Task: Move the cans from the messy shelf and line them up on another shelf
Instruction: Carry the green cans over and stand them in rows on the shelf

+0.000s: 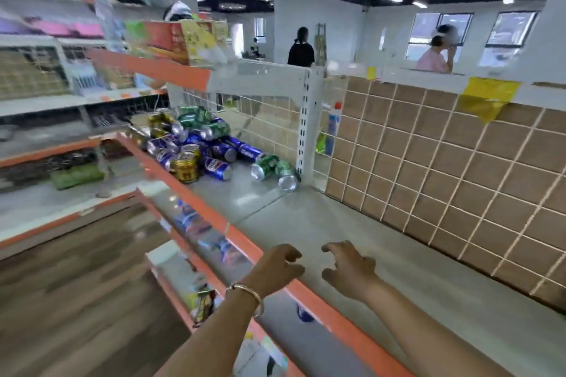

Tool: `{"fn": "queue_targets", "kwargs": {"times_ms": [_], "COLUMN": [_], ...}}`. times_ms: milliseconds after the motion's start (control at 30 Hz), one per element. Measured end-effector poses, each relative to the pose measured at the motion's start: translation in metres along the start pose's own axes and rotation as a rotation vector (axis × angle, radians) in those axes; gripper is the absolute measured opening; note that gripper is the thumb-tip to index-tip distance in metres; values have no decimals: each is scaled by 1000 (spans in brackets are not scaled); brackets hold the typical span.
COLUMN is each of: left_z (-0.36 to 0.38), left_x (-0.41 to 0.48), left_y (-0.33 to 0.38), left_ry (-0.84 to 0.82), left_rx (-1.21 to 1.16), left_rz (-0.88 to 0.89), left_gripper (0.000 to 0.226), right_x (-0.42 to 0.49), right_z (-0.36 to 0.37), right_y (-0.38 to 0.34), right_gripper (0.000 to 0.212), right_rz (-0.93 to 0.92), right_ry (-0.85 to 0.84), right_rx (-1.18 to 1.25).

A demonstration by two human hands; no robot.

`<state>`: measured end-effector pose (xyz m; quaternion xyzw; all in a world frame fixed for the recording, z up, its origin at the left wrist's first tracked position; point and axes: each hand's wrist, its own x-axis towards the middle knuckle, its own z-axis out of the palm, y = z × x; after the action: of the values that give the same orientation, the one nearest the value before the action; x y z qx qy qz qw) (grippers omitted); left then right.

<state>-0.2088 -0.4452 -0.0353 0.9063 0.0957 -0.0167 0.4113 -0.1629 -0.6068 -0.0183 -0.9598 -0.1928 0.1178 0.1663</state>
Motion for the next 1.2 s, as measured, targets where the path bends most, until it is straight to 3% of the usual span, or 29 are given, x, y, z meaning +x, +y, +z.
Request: {"fn": "queue_targets", "kwargs": {"times_ms": [200, 400, 500, 867, 1067, 1200], "left_z": [-91, -132, -134, -149, -157, -154], "left_x": [-16, 1, 21, 151, 213, 242], "left_y": [-75, -118, -130, -132, -121, -111], "left_ry": [51, 11, 6, 143, 258, 254], "left_rx": [-18, -38, -48, -103, -114, -107], "left_rz": [-80, -96, -93, -62, -19, -11], "left_gripper": [28, 12, 38, 32, 24, 21], "right_x": [35, 66, 85, 193, 245, 269], "right_z": [40, 52, 53, 20, 7, 13], "right_y": [-102, -142, -144, -110, -115, -120], "right_gripper": [53, 54, 54, 54, 45, 56], "right_rz": [-46, 21, 71, 213, 195, 192], "right_ry": [-16, -9, -2, 11, 45, 3], "right_rx": [-109, -209, -195, -106, 18, 37]}}
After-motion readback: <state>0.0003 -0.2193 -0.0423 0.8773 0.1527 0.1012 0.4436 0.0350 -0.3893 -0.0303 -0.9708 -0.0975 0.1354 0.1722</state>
